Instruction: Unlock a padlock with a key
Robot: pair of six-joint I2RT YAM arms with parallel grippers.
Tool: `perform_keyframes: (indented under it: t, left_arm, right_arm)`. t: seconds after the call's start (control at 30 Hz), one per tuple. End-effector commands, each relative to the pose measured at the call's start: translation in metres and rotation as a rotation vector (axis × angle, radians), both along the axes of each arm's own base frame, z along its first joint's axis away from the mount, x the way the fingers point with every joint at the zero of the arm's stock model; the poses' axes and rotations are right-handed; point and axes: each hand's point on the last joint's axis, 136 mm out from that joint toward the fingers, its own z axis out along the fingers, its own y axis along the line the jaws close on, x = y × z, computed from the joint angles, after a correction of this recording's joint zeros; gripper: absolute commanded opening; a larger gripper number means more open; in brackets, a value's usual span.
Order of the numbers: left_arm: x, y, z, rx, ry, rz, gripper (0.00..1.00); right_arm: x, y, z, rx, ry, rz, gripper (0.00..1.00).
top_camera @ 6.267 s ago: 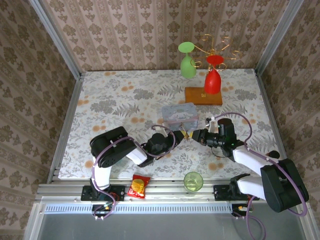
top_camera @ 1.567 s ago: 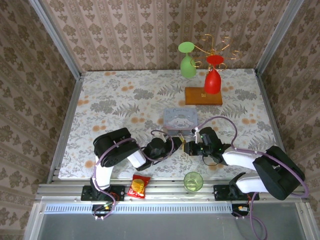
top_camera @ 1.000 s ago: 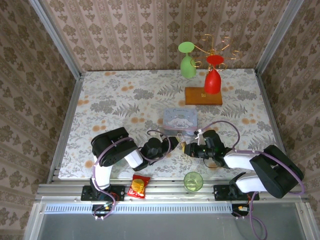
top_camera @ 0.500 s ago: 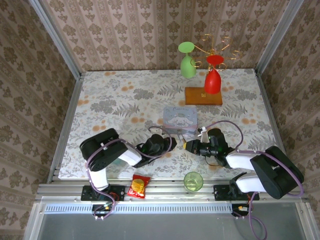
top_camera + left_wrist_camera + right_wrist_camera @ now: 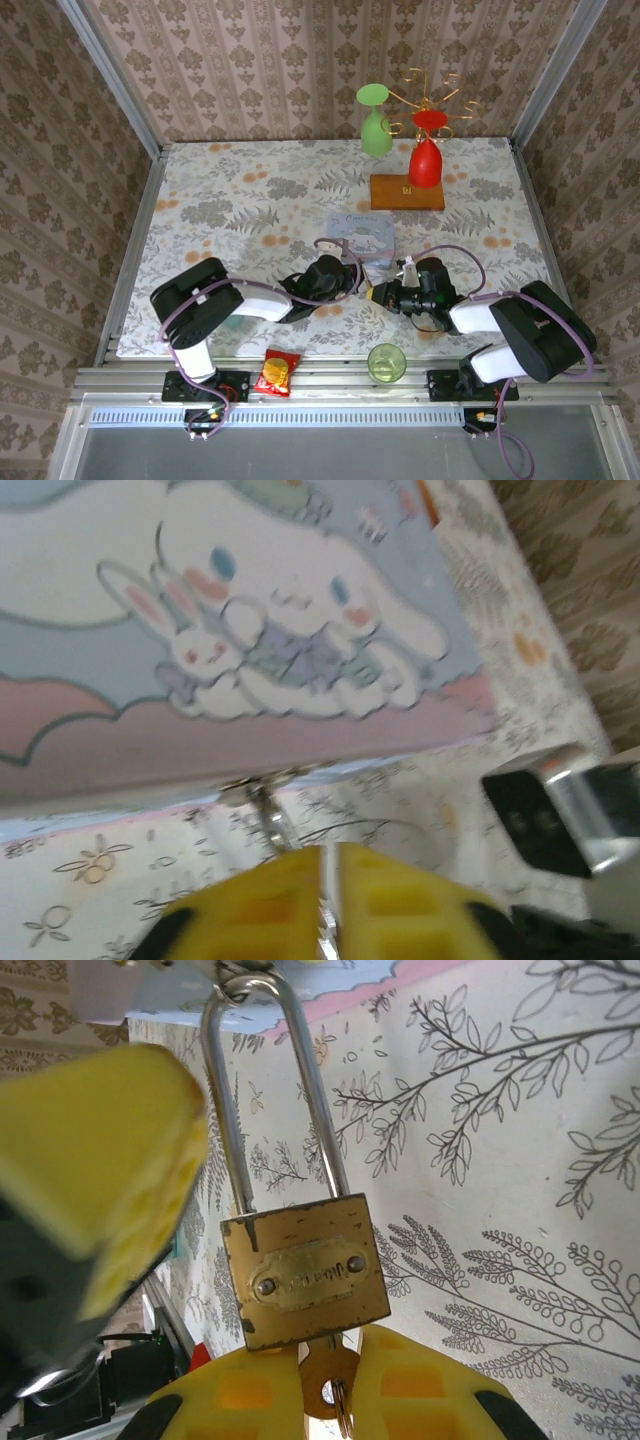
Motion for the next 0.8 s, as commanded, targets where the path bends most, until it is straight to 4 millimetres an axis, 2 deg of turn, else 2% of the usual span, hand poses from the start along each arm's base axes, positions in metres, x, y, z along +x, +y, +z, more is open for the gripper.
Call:
perform_keyframes:
  t: [0.0, 0.07, 0.13, 0.27, 0.33, 0.43, 0.53, 0.6, 0.67, 0.77]
  left_arm:
    - [-0.002, 0.013, -0.024, 0.101, 0.004, 0.009, 0.06]
    - [-0.002, 0.011, -0.023, 0.108, -0.005, 0.002, 0.13]
    - [-0.003, 0.008, -0.023, 0.138, -0.009, -0.023, 0.13]
    - [-0.004, 0.007, -0.035, 0.176, 0.009, -0.039, 0.14]
    - [-0.006, 0.002, -0.038, 0.162, 0.018, -0.054, 0.14]
    - [-0.009, -0.005, -0.042, 0.168, 0.022, -0.079, 0.16]
    - [-0.01, -0.008, -0.045, 0.159, 0.029, -0.084, 0.16]
    - [-0.011, -0.007, -0.047, 0.162, 0.032, -0.078, 0.16]
    - [-0.01, -0.003, -0.047, 0.156, 0.038, -0.068, 0.15]
    - [-0.01, 0.0, -0.047, 0.149, 0.039, -0.059, 0.15]
  right_arm:
    - [-0.001, 0.001, 0.003, 0.048, 0.021, -0.009, 0.1]
    - [-0.001, 0.001, 0.004, 0.05, 0.017, -0.011, 0.1]
    - [0.0, 0.002, 0.009, 0.069, 0.003, -0.007, 0.1]
    - [0.002, 0.005, 0.018, 0.102, 0.006, -0.004, 0.11]
    - [0.002, 0.006, 0.019, 0.115, 0.029, -0.008, 0.15]
    - [0.0, 0.007, 0.012, 0.111, 0.08, 0.003, 0.17]
    - [0.0, 0.002, -0.004, 0.085, 0.136, -0.019, 0.23]
    - [0.001, -0.005, -0.015, 0.049, 0.16, -0.043, 0.3]
    - [-0.001, -0.011, -0.026, -0.012, 0.174, -0.054, 0.29]
    - [-0.002, -0.016, -0.027, -0.058, 0.166, -0.051, 0.34]
